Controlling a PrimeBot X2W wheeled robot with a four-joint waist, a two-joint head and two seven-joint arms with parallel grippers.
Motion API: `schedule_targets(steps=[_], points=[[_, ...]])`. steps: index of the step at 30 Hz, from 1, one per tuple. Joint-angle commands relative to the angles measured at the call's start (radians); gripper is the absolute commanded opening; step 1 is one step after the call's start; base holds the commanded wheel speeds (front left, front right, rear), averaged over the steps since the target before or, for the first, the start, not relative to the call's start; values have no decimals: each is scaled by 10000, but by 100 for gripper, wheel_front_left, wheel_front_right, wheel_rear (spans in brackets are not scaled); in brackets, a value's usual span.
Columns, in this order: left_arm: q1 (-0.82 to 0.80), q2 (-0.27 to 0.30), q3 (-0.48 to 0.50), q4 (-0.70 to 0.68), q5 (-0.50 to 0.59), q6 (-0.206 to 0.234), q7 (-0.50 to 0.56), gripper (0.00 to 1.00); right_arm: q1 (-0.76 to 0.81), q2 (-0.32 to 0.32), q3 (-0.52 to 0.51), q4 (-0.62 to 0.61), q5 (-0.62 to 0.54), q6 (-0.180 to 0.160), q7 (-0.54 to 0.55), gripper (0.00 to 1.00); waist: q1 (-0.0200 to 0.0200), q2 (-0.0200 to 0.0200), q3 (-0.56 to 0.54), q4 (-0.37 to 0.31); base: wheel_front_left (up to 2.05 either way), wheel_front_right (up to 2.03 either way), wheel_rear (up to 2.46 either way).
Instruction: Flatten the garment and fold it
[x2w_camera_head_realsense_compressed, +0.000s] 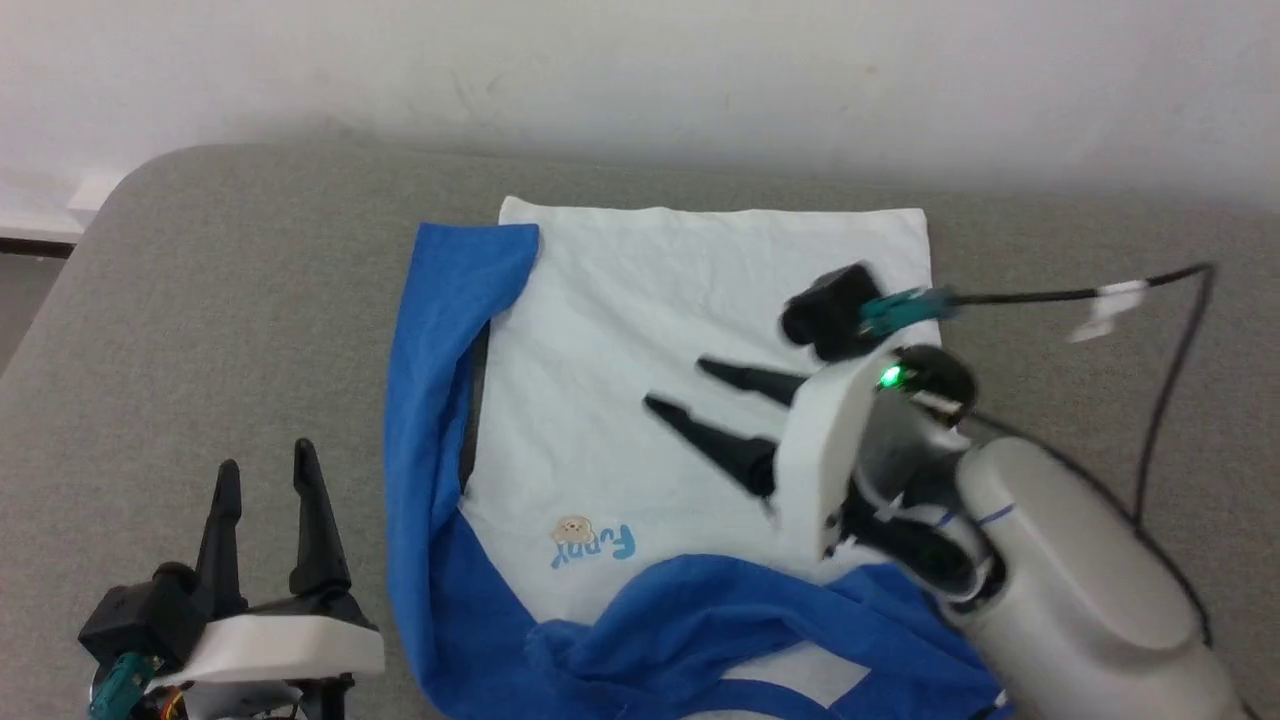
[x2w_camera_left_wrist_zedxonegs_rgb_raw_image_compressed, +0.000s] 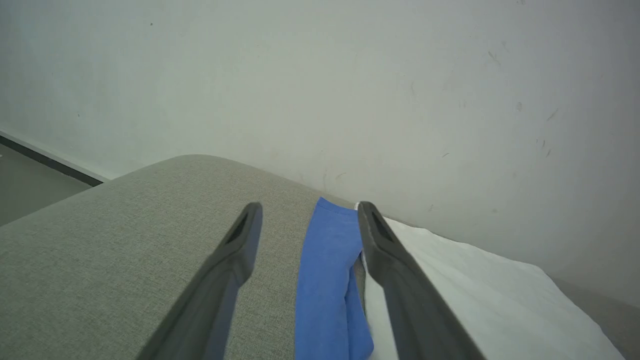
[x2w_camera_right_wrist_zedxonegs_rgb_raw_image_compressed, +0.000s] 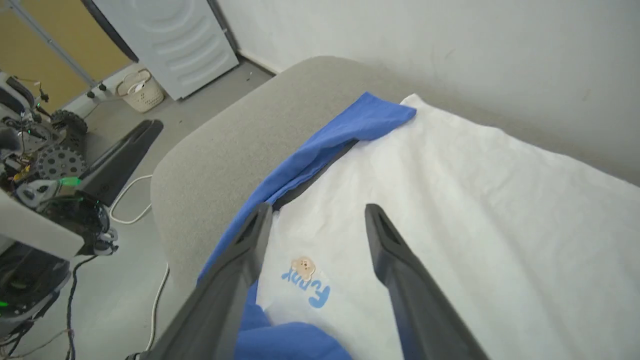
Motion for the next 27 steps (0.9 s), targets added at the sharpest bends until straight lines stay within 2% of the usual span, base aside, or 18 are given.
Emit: schedule_targets(steps=[1,6,9,12,20,23,27], points=[[37,2,5,28,-74,77,-47,100,-51,-137,-494,-98,-44,-9,-291,100,-1,0,-23,-151,0,0,0],[-7,43,-13,72,-78,89,-47,100,646,-229,-3734,-335,-893,-9,-1557,100,-1,0,-58,-412,0,0,0],[-34,65,-22,104,-92,103,-45,100,1343,-54,-5535,-500,-1619,-9,-1805,100,-1,0,-63,-541,0,0,0],[-62,84,-24,143,-123,120,-34,100,2094,298,-6875,-770,-2249,-9,-1791,100,-1,0,-65,-669,0,0,0],[-748,358,-134,275,-231,30,446,100,3299,974,-8436,-1642,-2756,-9,-1595,100,-1,0,208,-816,0,0,0],[-1696,692,-189,430,-313,-37,1139,100,3427,1062,-8889,-1973,-2810,-9,-1585,100,-1,0,468,-808,0,0,0],[-3360,1352,-245,1001,-478,-119,2634,100,3354,1104,-9232,-2359,-2867,-9,-1534,100,-1,0,980,-933,0,0,0]])
